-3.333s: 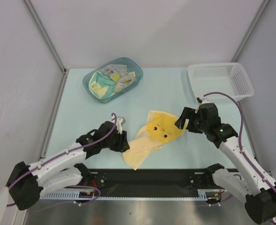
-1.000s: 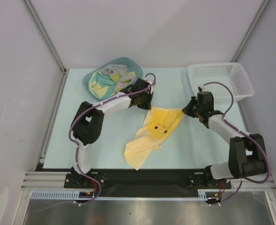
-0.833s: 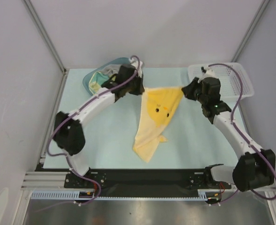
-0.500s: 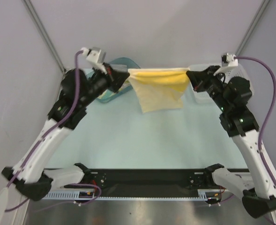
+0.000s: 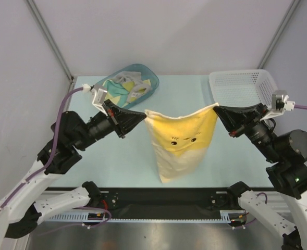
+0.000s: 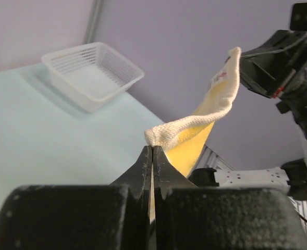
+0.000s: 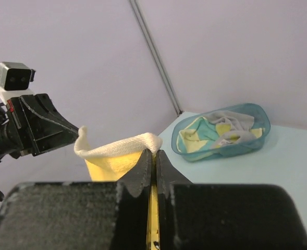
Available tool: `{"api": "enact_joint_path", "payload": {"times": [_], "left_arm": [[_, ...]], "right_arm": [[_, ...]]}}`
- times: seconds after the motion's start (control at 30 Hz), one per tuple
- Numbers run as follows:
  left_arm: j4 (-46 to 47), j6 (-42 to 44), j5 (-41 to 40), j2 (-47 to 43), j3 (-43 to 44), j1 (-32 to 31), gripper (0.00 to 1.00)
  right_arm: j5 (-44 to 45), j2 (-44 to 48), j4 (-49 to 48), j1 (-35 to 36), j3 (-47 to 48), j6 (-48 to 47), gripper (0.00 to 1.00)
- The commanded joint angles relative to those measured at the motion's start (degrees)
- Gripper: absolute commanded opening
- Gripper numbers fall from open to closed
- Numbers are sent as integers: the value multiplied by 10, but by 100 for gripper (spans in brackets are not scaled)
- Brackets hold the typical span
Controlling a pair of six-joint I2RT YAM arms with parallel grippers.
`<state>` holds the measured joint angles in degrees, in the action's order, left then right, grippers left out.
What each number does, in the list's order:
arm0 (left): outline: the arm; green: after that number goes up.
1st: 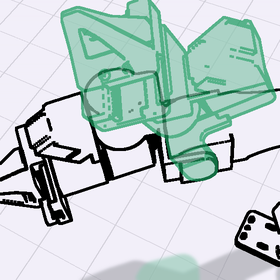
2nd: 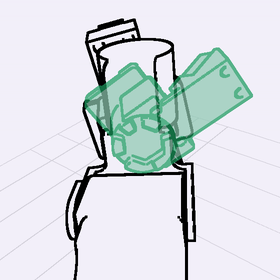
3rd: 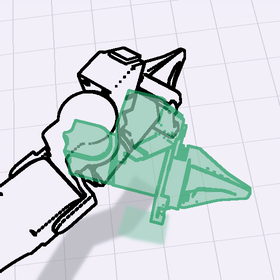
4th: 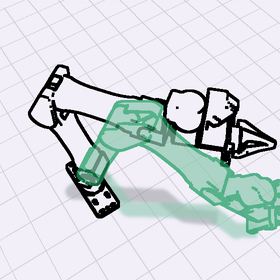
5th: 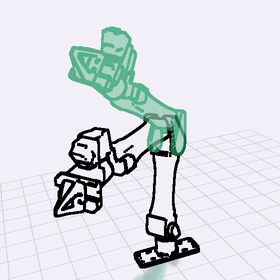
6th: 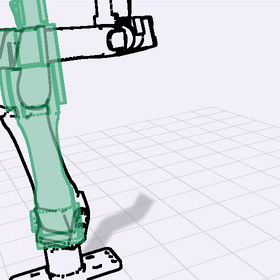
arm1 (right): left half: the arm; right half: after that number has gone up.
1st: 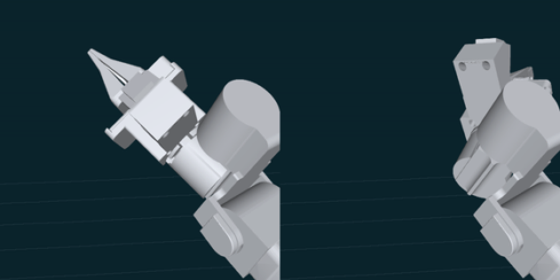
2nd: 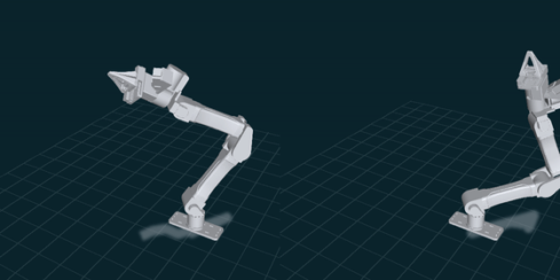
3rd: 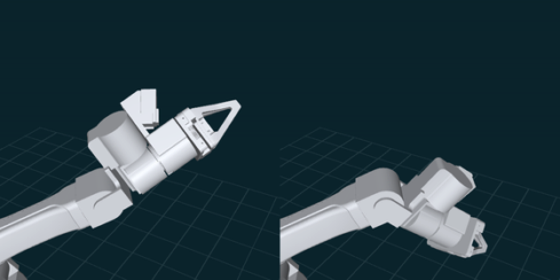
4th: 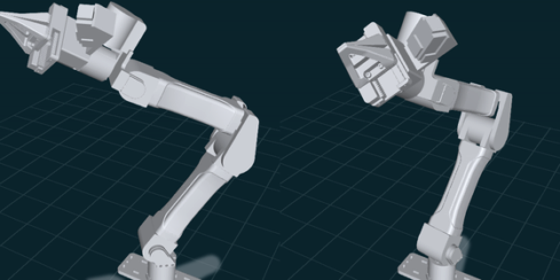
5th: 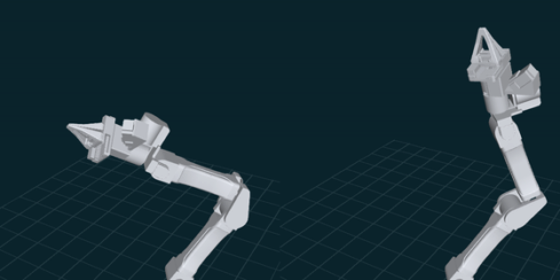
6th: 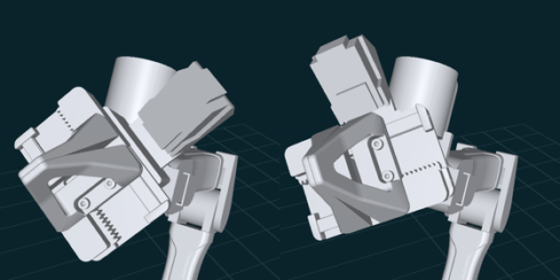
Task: Fold and stack the towels
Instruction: Flatten out the crumpled towel
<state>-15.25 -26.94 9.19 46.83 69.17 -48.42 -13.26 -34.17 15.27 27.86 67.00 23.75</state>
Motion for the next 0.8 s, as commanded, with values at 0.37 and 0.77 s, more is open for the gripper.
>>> {"api": "enact_joint_path", "payload": {"times": [0.37,0.77], "left_arm": [[-66,33,-45,266,135,169,0],[53,138,57,618,283,252,0]], "right_arm": [[156,-242,-175,-53,-61,-92,0],[-95,-587,-417,-175,-64,-108,0]]}}
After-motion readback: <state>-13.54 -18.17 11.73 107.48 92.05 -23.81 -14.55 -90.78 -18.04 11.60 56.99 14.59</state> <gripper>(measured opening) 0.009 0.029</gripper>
